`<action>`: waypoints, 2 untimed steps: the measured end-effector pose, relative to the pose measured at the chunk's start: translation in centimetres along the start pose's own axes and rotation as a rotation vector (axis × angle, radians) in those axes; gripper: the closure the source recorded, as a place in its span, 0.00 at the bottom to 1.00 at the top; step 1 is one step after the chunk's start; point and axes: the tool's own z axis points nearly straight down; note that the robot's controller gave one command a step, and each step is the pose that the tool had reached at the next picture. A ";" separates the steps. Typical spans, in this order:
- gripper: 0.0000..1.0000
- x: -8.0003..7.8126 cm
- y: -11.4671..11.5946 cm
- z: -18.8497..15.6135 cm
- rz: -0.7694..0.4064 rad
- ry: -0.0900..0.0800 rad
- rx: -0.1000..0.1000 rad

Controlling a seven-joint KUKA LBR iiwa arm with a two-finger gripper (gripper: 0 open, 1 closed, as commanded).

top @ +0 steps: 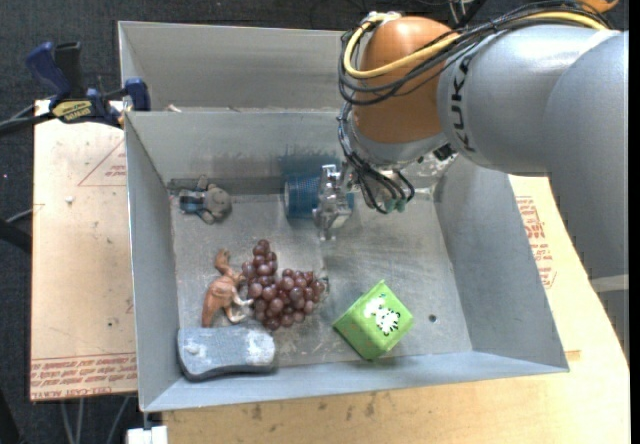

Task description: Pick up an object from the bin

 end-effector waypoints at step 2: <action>1.00 0.0 0.0 0.0 -0.001 0.002 0.000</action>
Offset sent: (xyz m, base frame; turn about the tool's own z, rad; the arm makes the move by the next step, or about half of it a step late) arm 0.0000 0.0000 0.0000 0.0000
